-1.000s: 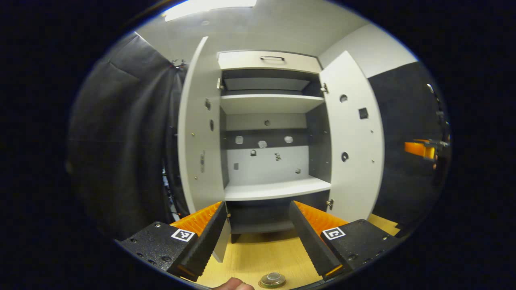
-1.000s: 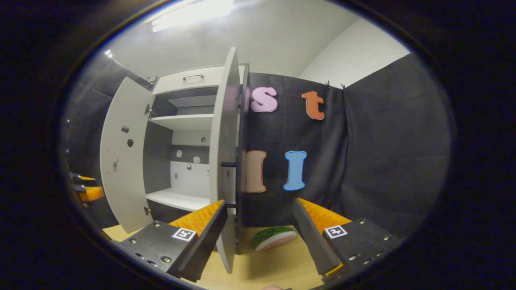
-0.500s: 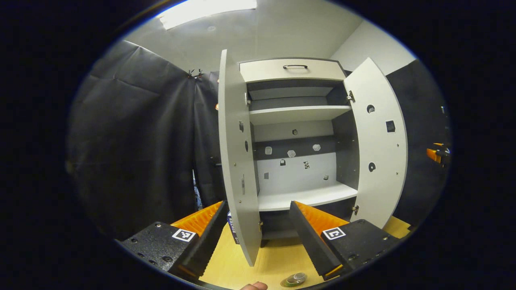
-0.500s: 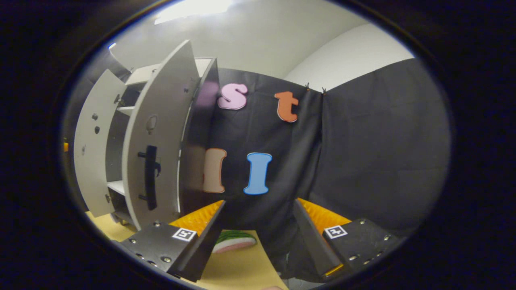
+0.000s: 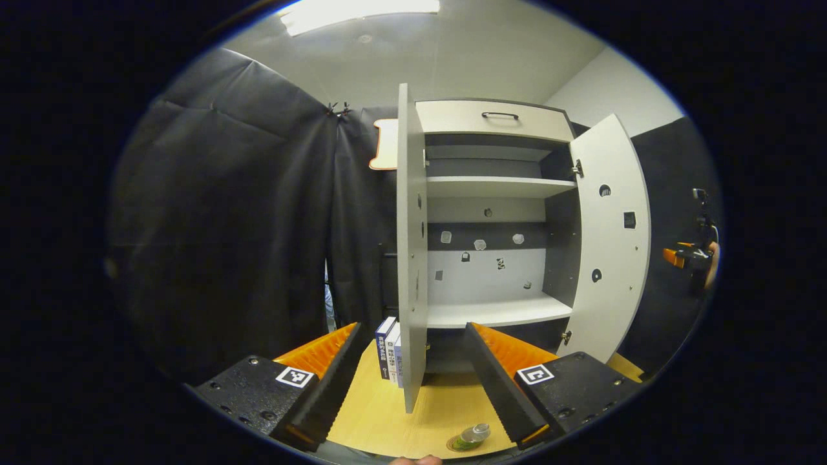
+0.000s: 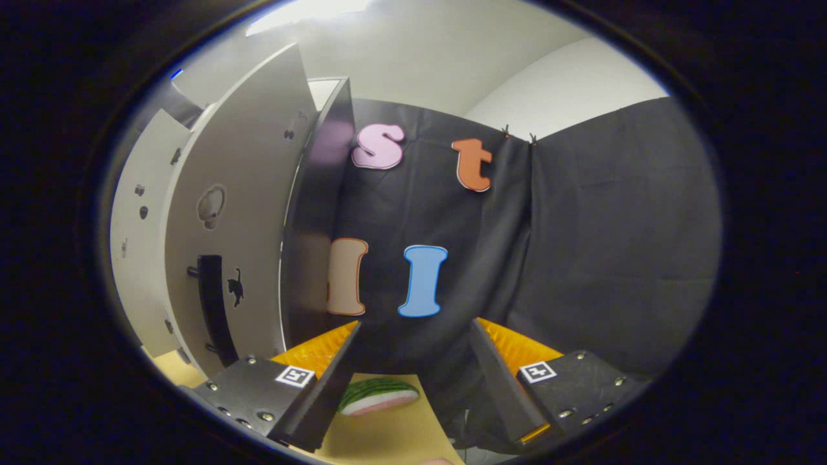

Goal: Grasp the bottle in the cabinet with the left hand and place it on the coaster, then close the right door with the right hand and the left door with the left hand.

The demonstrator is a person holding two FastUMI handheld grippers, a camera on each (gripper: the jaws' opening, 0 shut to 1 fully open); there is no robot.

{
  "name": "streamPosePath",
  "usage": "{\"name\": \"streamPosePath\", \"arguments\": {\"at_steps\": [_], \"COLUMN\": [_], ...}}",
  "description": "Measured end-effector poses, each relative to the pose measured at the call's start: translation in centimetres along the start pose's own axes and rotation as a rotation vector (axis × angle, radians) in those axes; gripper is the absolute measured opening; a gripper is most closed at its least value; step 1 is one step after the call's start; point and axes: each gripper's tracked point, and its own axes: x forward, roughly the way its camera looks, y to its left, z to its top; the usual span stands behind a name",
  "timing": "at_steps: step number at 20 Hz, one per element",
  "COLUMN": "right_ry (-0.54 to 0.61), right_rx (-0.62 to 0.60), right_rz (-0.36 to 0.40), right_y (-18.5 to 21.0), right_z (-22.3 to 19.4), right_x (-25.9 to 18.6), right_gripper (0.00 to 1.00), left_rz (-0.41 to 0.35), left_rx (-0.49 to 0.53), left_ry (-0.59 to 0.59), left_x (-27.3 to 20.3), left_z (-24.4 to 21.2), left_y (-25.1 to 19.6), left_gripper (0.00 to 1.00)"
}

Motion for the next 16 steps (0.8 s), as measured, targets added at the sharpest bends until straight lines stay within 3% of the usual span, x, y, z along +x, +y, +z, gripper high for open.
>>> {"name": "streamPosePath", "arguments": {"at_steps": [4, 6, 7, 9, 10, 12, 15, 16], "right_ry": [0.042, 0.084, 0.090, 0.082, 0.097, 0.093, 0.087, 0.088], "right_rx": [-0.003, 0.019, 0.004, 0.024, 0.050, 0.064, 0.043, 0.053], "right_rz": [0.093, 0.214, 0.217, 0.224, 0.237, 0.256, 0.181, 0.156], "right_y": [5.5, 11.2, 12.0, 14.9, 16.0, 18.1, 18.9, 19.0], "right_z": [-0.8, -1.8, -1.8, -1.7, -1.9, -1.8, -1.5, -1.4], "right_x": [1.0, 0.3, -1.6, -0.5, -0.8, -1.1, -0.4, -0.1], "right_gripper": [0.99, 0.97, 1.00, 0.66, 0.63, 0.66, 0.69, 0.66], "left_rz": [0.066, 0.098, 0.110, 0.119, 0.125, 0.141, 0.166, 0.165], "left_rx": [0.007, 0.016, 0.018, 0.006, -0.003, -0.021, -0.022, -0.022], "left_ry": [-0.014, -0.013, -0.013, -0.018, -0.017, -0.013, -0.016, -0.017], "left_x": [-1.6, -2.7, -3.4, -5.0, -5.5, -6.3, -7.0, -7.1], "left_z": [0.4, 0.4, 0.3, 0.5, 0.4, 0.2, 0.0, 0.0], "left_y": [3.6, 5.4, 6.2, 7.4, 8.0, 9.4, 11.1, 11.4], "left_gripper": [0.99, 0.99, 0.98, 0.98, 0.98, 0.98, 0.98, 0.98]}}
